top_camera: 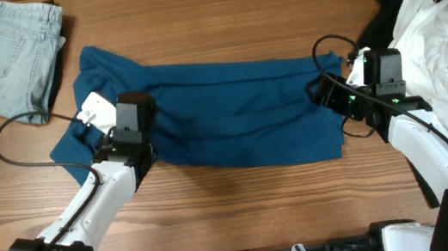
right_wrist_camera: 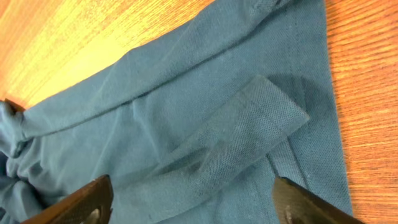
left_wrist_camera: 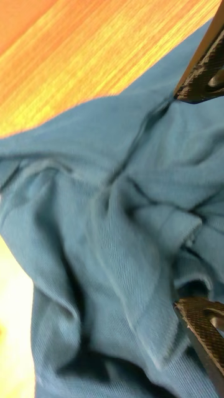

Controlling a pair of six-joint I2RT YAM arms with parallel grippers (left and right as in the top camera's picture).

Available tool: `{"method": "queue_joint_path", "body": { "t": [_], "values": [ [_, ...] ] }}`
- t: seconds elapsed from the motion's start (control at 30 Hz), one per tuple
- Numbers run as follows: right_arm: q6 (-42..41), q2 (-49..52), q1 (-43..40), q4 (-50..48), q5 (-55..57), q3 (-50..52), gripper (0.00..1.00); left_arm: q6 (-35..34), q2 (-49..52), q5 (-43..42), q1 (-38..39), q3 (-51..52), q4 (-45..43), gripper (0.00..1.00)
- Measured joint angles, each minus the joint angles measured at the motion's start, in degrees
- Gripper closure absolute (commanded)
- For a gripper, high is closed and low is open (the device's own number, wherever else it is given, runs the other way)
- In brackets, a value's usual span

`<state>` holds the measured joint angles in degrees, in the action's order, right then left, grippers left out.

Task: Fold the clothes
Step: 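Move both grippers up to the shirt's top edge, folding the hem over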

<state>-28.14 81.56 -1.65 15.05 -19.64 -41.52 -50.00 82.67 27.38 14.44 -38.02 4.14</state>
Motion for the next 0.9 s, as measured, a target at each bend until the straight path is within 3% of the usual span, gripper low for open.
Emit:
{"method": "queue_joint_path", "body": {
  "t": [0.23, 0.33, 0.4, 0.43, 0.47, 0.53, 0.57, 0.6, 0.63, 0.7, 0.8, 0.87, 0.9],
  "values": [
    [1.5, 0.0, 0.0, 0.0, 0.0, -0.8, 0.22, 4.0, 0.0, -0.7, 0.2, -0.1, -3.9, 0.02],
    [2.6, 0.0, 0.0, -0.6, 0.0, -1.1, 0.19, 5.8, 0.0, -0.8, 0.2, -0.2, -6.5, 0.16],
    [3.0, 0.0, 0.0, -1.5, 0.0, -1.1, 0.15, 6.9, 0.0, -1.0, 0.2, -0.4, -8.4, 0.18],
    [3.5, 0.0, 0.0, -1.9, 0.0, -1.1, 0.15, 7.3, 0.0, -1.0, 0.2, -0.5, -8.6, 0.27],
    [3.9, 0.0, 0.0, -2.3, 0.1, -1.2, 0.18, 7.6, -0.1, -1.1, 0.2, -0.8, -8.8, 0.44],
    [4.2, 0.0, 0.0, -2.2, 0.4, -1.7, 0.20, 8.3, -0.1, -1.7, 0.2, -1.6, -8.9, 0.63],
    [4.4, 0.0, 0.0, -2.2, 0.5, -2.0, 0.18, 8.7, -0.1, -1.8, 0.2, -2.0, -8.9, 0.62],
    [4.9, 0.0, 0.0, -2.3, 0.7, -2.4, 0.16, 9.2, -0.1, -2.0, 0.2, -2.4, -9.1, 0.51],
    [5.6, 0.0, 0.0, -2.6, 0.7, -2.8, 0.18, 9.4, -0.1, -2.0, 0.2, -2.6, -9.2, 0.48],
    [7.0, 0.0, 0.0, -4.5, 1.1, -3.1, 0.16, 9.8, -0.1, -2.2, 0.1, -2.8, -9.4, 0.63],
    [7.9, 0.0, 0.0, -6.4, 3.1, -3.6, 0.05, 10.3, 0.0, -2.8, -0.6, -2.8, -10.2, 0.40],
    [7.9, 0.0, 0.0, -5.4, 4.4, -4.3, 0.06, 10.2, 0.7, -4.3, -1.4, -2.9, -11.1, 0.36],
    [7.7, 0.0, 0.0, -3.7, 4.9, -5.0, 0.12, 10.4, 1.3, -5.1, -1.8, -3.0, -11.2, 0.41]
  ]
}}
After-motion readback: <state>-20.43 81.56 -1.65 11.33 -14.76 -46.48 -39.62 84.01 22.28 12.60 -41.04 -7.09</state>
